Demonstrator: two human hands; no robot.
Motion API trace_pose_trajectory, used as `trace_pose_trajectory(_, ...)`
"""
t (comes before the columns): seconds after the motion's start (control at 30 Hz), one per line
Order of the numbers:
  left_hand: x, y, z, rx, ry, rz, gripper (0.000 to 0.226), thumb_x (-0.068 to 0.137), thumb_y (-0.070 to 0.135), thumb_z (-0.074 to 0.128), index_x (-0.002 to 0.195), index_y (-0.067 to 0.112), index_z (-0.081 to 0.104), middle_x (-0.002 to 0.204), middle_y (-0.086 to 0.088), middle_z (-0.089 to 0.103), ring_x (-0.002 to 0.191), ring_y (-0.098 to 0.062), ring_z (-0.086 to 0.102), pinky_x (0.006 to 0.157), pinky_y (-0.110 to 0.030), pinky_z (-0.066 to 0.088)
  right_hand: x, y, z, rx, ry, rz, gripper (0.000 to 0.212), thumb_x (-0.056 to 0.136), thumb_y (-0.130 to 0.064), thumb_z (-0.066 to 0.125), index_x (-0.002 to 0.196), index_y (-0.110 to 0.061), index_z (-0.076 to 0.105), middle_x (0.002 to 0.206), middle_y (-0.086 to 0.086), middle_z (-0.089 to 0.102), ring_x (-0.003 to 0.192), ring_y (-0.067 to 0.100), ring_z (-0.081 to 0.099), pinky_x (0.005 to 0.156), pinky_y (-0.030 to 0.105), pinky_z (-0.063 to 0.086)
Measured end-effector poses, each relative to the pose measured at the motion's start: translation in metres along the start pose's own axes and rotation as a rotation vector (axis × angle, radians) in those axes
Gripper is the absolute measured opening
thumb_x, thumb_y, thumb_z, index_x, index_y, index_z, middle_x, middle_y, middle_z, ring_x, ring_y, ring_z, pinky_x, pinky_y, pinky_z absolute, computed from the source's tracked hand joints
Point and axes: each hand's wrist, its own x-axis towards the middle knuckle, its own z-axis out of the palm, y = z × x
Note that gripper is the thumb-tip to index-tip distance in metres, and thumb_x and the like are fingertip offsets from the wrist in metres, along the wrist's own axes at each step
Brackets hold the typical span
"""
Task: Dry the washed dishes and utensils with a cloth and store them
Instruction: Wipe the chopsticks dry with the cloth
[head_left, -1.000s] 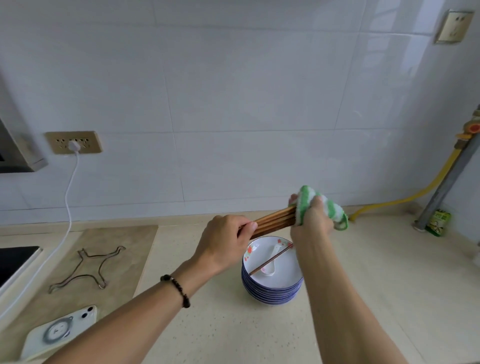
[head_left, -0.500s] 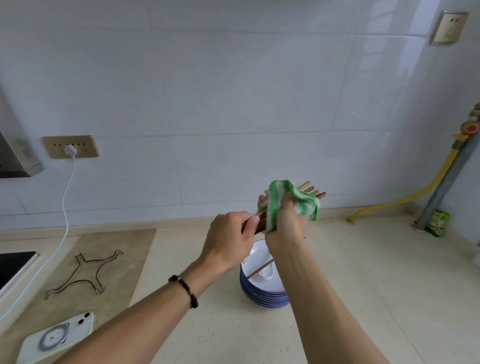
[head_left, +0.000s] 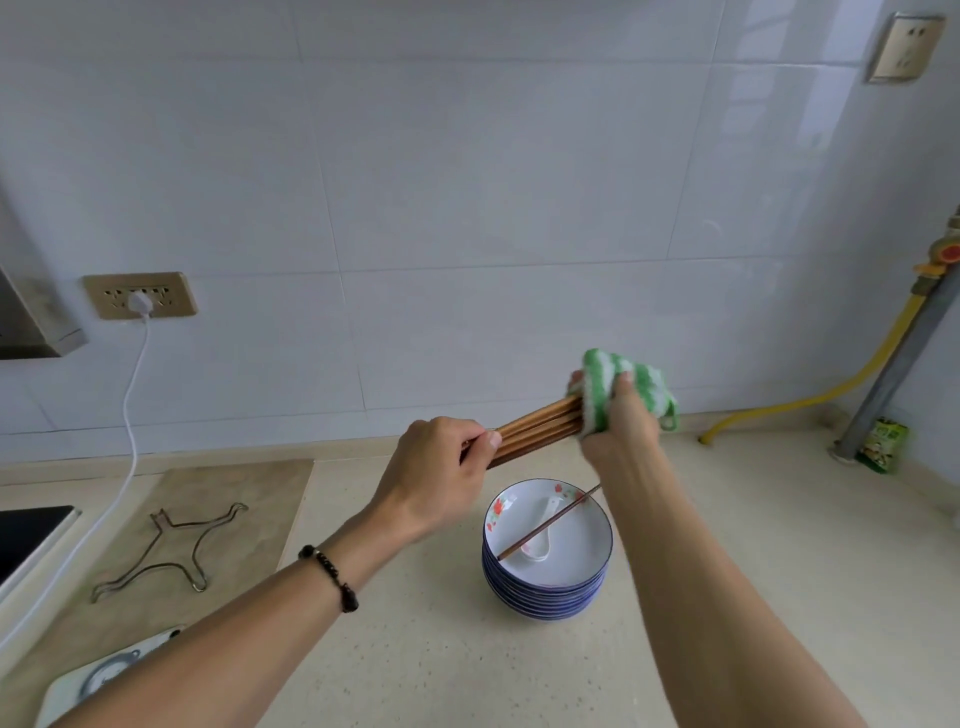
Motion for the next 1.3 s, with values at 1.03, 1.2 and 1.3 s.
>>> trace_pose_trajectory(1.03,-0.005,-0.038,-0.021,0.880,-0.397,0.146,0.070,0.095,0.029,0.060,0.153,0.014,0.023,0.147,-0.008,0.045,0.142,-0.026,0.037,0.118,-0.050,0.024,-0.036,0.039,-0.053,-2.338,-0.865,-1.329,0.054,0.053,0.002,0.080,0.100,-0.016,0.060,0.067,-0.002,0.055,0.053,0.024,0.048,0.043,0.029,0.028)
trace_pose_trajectory(1.2,-0.015,-0.032,-0.015,0.868,-0.364,0.156,0.026,0.095,0.003,0.037,0.119,0.011,0.045,0.101,-0.009,0.065,0.078,-0.033,0.058,0.062,-0.038,0.033,-0.041,0.035,-0.056,-2.224,-0.921,-1.490,0.057,0.041,0.004,0.083,0.091,-0.016,0.066,0.061,-0.003,0.052,0.046,0.022,0.050,0.048,0.026,0.021)
trace_pose_trajectory(1.3,-0.020,-0.035,-0.030,0.917,-0.375,0.173,0.026,0.095,-0.001,0.033,0.116,0.010,0.043,0.098,-0.010,0.064,0.067,-0.029,0.045,0.060,-0.038,0.031,-0.018,0.005,-0.069,-2.179,-0.972,-1.441,0.058,0.055,0.002,0.083,0.107,-0.015,0.063,0.074,0.000,0.063,0.059,0.027,0.063,0.045,0.026,0.038)
